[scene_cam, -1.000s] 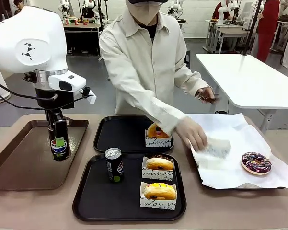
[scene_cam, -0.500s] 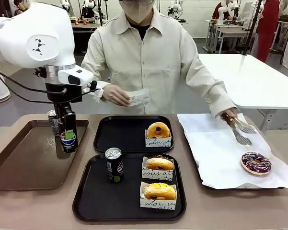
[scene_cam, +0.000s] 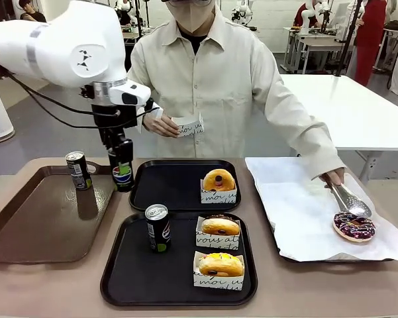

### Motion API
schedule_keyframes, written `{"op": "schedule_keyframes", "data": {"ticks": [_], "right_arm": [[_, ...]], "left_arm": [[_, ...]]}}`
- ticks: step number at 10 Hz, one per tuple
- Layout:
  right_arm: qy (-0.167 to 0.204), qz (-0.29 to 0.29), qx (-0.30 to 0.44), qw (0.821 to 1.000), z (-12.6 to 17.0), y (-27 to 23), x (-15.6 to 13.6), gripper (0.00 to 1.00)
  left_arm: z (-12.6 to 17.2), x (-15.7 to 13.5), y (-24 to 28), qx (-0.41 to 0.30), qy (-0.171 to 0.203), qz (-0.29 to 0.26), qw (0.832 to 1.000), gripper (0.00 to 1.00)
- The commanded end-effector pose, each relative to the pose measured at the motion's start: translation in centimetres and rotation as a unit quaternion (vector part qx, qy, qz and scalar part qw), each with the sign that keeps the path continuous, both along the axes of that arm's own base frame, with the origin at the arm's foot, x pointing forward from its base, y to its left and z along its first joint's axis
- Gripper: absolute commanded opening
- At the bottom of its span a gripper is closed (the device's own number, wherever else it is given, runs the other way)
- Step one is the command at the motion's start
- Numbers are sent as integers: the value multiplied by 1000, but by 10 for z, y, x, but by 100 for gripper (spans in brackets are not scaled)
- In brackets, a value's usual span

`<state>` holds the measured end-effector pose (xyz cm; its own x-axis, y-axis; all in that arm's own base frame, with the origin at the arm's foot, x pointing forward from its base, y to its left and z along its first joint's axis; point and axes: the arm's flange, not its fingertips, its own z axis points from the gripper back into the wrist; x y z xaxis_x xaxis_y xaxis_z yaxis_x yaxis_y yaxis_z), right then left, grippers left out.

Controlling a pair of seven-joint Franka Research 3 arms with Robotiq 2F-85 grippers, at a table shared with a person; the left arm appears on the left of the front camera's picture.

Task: Set up donuts and drinks on trays.
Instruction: Pick up one Pepsi coke from the Handle tray and place it on the Flat Tray without a Pepsi coke.

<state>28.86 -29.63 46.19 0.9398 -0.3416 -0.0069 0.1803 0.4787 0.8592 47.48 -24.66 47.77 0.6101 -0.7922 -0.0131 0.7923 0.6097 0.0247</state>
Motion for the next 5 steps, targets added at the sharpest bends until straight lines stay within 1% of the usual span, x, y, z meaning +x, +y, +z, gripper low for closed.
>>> {"op": "schedule_keyframes", "data": {"ticks": [1,3,5], "right_arm": [[-9,-1,9,1000,1,-2,1,100],[-9,-1,9,1000,1,-2,1,100],[-9,-1,9,1000,1,-2,1,100]], "left_arm": [[-8,32,-11,-1,-21,18,1000,58],[-17,63,-19,-20,-29,28,999,58],[-38,87,-24,-7,-26,37,999,58]]}}
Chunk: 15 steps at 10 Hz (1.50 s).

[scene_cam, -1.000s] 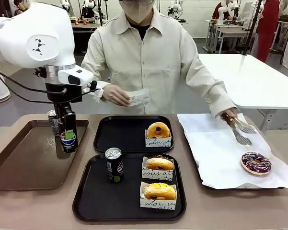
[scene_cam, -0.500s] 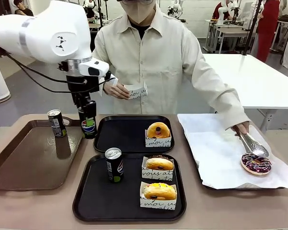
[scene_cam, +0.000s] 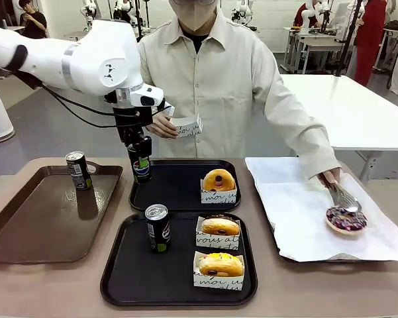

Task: Set up donuts and drinks on trays.
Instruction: Pick up one Pepsi coke from the Handle tray and place it on the Flat Tray without a Pepsi coke.

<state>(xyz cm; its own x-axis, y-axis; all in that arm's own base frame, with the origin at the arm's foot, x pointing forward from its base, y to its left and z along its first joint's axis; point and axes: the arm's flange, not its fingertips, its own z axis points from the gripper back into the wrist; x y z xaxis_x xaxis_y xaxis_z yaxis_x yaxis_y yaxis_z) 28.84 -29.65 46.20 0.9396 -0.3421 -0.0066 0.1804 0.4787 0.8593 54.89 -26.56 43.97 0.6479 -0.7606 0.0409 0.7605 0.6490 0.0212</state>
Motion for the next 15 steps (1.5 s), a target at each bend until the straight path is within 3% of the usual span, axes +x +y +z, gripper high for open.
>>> {"op": "schedule_keyframes", "data": {"ticks": [1,5,8,9,12,13,14,15], "right_arm": [[-9,-1,9,1000,1,-1,1,100],[-9,-1,9,1000,1,-1,1,100],[-9,-1,9,1000,1,-1,1,100],[-9,-1,9,1000,1,-1,1,100],[-9,-1,9,1000,1,-1,1,100],[-9,-1,9,1000,1,-1,1,100],[-9,-1,9,1000,1,-1,1,100],[-9,-1,9,1000,1,-1,1,100]], "left_arm": [[-11,20,-7,21,-9,15,1000,58],[-42,32,-12,33,-11,22,999,58],[-44,29,-12,27,-16,25,999,58],[-46,27,-12,27,-13,27,999,100],[-24,9,-9,22,-1,40,999,100],[-14,-2,-5,19,4,41,999,90],[-6,-14,0,18,7,50,999,100],[2,-23,7,21,-1,60,998,100]]}}
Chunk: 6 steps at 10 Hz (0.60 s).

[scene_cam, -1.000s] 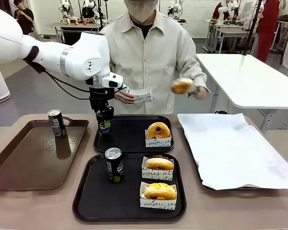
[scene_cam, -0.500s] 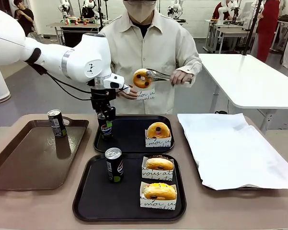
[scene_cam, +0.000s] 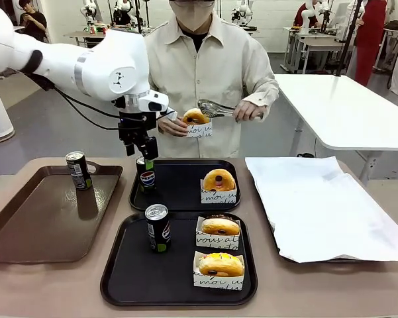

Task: Set up donuts and drinks on trays.
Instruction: Pick up one Pepsi coke from the Handle tray and place it on the Flat Tray without a Pepsi coke.

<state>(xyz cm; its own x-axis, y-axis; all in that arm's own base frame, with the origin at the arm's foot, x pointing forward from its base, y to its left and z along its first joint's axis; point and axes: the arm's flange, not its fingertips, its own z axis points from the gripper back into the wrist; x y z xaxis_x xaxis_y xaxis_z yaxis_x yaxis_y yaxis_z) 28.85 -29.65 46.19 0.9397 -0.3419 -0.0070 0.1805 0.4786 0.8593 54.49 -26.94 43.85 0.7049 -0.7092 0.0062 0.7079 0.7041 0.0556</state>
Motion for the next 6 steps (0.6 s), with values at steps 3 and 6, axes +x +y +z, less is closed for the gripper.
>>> {"op": "schedule_keyframes", "data": {"ticks": [3,6], "right_arm": [[-9,-1,9,1000,1,-2,1,100],[-9,-1,9,1000,1,-2,1,100]], "left_arm": [[19,-47,40,-42,-9,74,996,100],[34,-87,72,-68,-33,68,995,100]]}}
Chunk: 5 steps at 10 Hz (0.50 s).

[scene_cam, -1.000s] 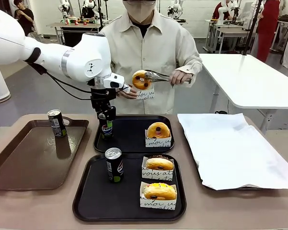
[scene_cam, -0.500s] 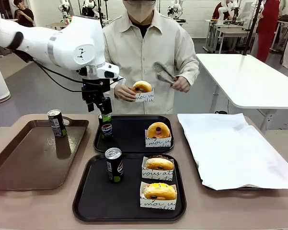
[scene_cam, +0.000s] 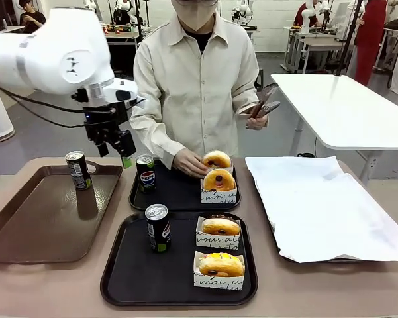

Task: Set up donuts and drinks on trays.
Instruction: Pick up one Pepsi coke from the Handle tray and place it on the Flat Tray without a Pepsi coke.

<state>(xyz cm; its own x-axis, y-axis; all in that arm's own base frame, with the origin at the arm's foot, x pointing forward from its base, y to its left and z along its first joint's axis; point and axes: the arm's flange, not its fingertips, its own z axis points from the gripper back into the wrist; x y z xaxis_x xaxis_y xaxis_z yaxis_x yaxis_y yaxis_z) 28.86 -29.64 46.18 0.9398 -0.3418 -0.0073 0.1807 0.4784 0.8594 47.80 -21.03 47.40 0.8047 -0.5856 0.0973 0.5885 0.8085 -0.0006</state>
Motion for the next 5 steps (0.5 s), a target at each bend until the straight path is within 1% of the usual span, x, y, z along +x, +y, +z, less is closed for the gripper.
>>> {"op": "schedule_keyframes", "data": {"ticks": [1,3,4,5], "right_arm": [[-10,-1,9,1000,1,-2,1,100],[-10,-1,9,1000,1,-2,1,100],[-10,-1,9,1000,1,-2,1,100],[-10,-1,9,1000,1,-2,1,100]], "left_arm": [[2,-31,23,-16,-25,-7,1000,100],[0,-44,35,-9,-9,0,1000,100],[6,-26,20,-1,-14,5,1000,100],[6,-26,20,-1,-14,5,1000,100]]}}
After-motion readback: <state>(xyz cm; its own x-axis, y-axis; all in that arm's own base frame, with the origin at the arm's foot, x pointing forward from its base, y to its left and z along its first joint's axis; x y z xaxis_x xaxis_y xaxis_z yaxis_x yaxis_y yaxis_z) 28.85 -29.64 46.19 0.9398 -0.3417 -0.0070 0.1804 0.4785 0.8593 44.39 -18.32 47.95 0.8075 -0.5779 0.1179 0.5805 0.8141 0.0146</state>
